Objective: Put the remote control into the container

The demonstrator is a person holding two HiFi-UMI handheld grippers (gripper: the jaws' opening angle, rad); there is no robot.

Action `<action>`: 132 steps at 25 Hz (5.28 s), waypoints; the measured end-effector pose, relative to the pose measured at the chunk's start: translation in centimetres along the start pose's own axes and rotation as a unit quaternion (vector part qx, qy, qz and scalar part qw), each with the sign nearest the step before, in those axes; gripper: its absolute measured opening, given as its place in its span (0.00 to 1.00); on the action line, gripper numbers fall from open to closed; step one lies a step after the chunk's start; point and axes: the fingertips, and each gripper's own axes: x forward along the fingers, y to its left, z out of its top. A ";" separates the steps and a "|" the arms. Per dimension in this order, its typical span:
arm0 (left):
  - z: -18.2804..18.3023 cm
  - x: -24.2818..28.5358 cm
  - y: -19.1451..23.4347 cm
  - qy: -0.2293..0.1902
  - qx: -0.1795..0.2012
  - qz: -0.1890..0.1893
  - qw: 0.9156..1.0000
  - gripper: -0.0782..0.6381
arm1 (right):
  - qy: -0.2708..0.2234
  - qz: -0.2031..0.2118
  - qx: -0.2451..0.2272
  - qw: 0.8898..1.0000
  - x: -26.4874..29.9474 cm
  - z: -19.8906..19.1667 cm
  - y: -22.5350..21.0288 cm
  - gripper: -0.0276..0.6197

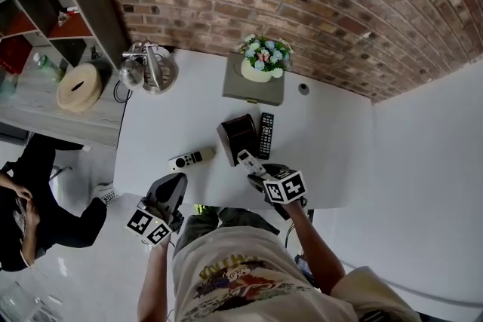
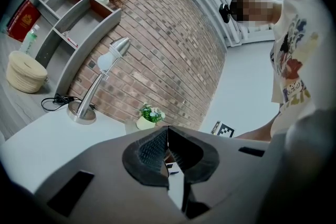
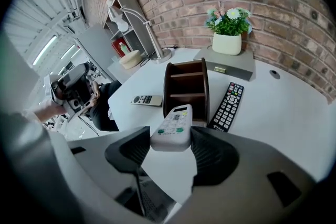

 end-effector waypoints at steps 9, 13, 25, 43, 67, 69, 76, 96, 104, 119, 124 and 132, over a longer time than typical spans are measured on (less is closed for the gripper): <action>0.0 -0.3 -0.7 0.004 0.002 -0.003 1.000 0.12 | -0.036 -0.002 -0.015 0.999 -0.3 2.2 0.7 0.42; 0.2 -0.3 -1.1 0.003 0.005 -0.006 1.000 0.12 | -0.059 -0.001 -0.016 0.998 -0.6 3.0 0.9 0.42; -0.1 0.4 -3.1 0.030 0.026 -0.048 0.998 0.12 | -0.140 -0.020 -0.088 0.986 -3.1 6.8 3.1 0.42; 0.8 5.1 -7.1 0.063 0.104 -0.109 0.987 0.12 | -0.221 -0.080 -0.117 0.965 -7.6 6.3 4.4 0.12; 0.0 3.9 -4.8 0.107 0.101 -0.057 0.987 0.12 | -0.181 -0.156 0.001 0.971 -4.1 0.4 -7.6 0.12; -0.3 3.7 -4.7 0.108 0.097 -0.049 0.988 0.12 | -0.178 -0.152 0.005 0.972 -3.3 0.7 -8.3 0.12; -1.9 3.8 -4.3 0.112 0.074 -0.026 0.991 0.12 | -0.171 -0.140 0.005 0.975 -0.1 2.1 -9.8 0.12; -2.7 2.2 -2.1 0.122 0.049 -0.004 0.991 0.12 | -0.147 -0.127 0.004 0.981 4.2 2.5 -9.5 0.13; -2.6 3.0 -1.7 0.127 0.046 -0.019 0.991 0.12 | -0.135 -0.152 0.047 0.978 4.8 1.0 -11.0 0.33; -2.5 2.5 -0.8 0.139 0.037 -0.009 0.990 0.12 | -0.098 -0.118 0.100 0.983 8.8 2.4 -12.0 0.45; -2.2 2.6 -0.7 0.136 0.037 -0.005 0.990 0.12 | -0.097 -0.131 0.084 0.983 9.2 2.8 -12.2 0.45; -1.9 2.9 -0.9 0.130 0.040 -0.005 0.991 0.12 | -0.093 -0.136 0.075 0.983 8.9 2.1 -12.7 0.27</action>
